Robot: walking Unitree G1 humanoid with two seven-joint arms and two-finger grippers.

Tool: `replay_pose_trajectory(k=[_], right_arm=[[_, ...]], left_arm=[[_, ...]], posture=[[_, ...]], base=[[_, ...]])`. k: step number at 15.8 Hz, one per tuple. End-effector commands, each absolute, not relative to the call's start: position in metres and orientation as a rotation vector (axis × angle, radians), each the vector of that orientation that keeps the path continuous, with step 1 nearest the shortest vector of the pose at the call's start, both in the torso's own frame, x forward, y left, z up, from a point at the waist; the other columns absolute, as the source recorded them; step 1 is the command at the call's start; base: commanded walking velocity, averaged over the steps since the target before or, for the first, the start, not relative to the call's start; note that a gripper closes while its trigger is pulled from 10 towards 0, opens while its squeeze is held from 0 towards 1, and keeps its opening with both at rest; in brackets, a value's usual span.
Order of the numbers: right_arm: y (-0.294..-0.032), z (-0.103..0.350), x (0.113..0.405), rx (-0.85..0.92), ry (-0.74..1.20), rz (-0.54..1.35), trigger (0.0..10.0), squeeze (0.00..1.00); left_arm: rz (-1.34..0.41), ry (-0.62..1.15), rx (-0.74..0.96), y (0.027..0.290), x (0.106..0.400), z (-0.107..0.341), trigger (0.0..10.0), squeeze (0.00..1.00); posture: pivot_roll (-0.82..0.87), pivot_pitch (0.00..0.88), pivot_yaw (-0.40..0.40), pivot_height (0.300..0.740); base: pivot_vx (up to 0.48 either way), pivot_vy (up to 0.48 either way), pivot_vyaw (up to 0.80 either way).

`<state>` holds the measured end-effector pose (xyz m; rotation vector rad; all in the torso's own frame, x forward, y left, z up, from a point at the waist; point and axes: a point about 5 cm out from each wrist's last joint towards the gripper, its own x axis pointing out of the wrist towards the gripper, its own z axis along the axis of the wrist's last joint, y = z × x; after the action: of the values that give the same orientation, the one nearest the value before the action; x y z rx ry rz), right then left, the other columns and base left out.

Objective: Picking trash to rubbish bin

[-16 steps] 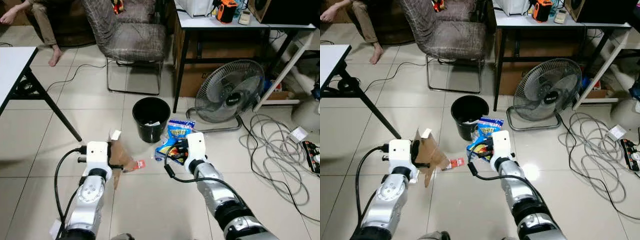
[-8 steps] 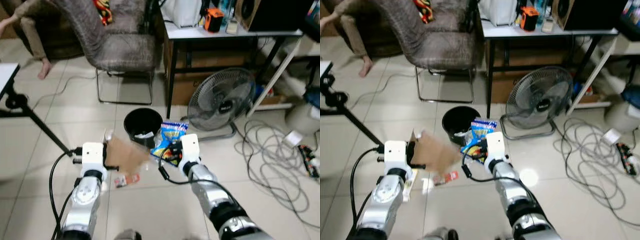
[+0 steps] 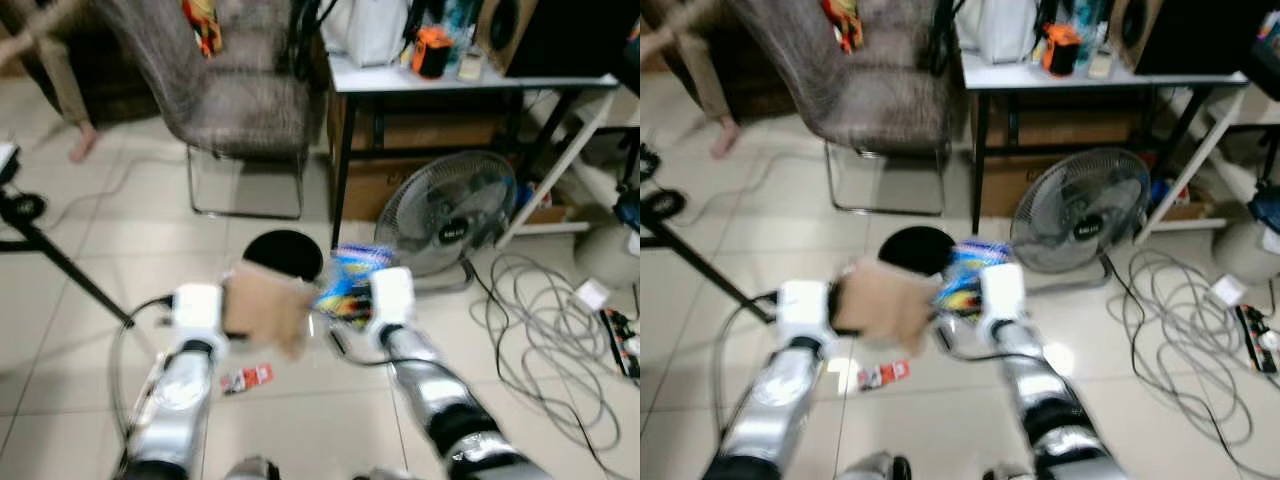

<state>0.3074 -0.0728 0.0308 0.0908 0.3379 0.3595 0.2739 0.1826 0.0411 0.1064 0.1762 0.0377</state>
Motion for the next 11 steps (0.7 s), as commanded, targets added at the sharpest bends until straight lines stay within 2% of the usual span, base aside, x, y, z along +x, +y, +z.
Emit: replay_pose_trajectory(k=[1, 11], right_arm=[[-0.0839, 0.0311, 0.3099, 0.076, 0.333, 0.336, 0.0, 0.00], [-0.0849, 0.0305, 0.3102, 0.078, 0.341, 0.335, 0.0, 0.00]], left_arm=[[0.019, 0.175, 0.101, 0.1749, 0.2741, 0.0407, 10.0, 0.00], [0.022, 0.177, 0.099, 0.1735, 0.2746, 0.0397, 10.0, 0.00]], posture=[[-0.06, 0.153, 0.002, 0.740], [-0.06, 0.154, -0.002, 0.740]], base=[[0.420, 0.000, 0.00], [0.418, 0.000, 0.00]])
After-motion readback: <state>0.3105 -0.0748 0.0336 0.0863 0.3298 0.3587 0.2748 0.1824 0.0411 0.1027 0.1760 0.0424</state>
